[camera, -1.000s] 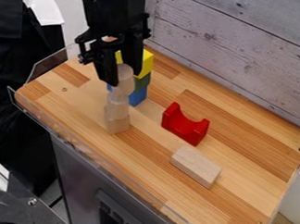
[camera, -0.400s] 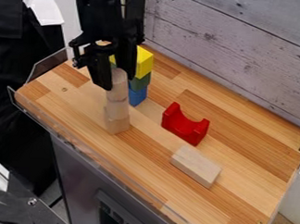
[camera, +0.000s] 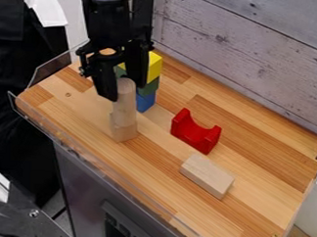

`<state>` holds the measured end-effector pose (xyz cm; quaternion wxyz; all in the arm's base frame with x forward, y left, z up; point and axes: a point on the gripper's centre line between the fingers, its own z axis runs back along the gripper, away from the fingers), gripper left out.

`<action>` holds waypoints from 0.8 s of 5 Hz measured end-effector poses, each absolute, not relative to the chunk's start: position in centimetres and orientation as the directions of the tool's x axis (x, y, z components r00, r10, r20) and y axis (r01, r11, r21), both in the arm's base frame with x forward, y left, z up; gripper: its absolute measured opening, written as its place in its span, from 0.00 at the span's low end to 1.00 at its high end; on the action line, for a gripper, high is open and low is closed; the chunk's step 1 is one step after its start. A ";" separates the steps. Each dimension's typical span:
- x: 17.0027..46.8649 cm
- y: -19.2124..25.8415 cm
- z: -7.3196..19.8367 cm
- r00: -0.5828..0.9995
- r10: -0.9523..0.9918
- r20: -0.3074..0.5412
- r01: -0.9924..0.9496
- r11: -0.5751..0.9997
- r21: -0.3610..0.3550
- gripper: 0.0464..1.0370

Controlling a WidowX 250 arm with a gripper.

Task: Take the cylinder off of the rectangular block and put it on top of the other cylinder

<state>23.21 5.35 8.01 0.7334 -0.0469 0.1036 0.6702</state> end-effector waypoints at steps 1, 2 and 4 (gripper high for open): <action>23.2 5.4 8.0 0.083 0.973 -0.214 -0.993 0.100 0.070 0.97; 23.3 5.1 8.5 0.104 0.972 -0.212 -0.989 0.123 0.079 0.96; 23.8 -0.4 14.7 0.278 0.956 -0.095 -0.957 0.285 0.060 0.96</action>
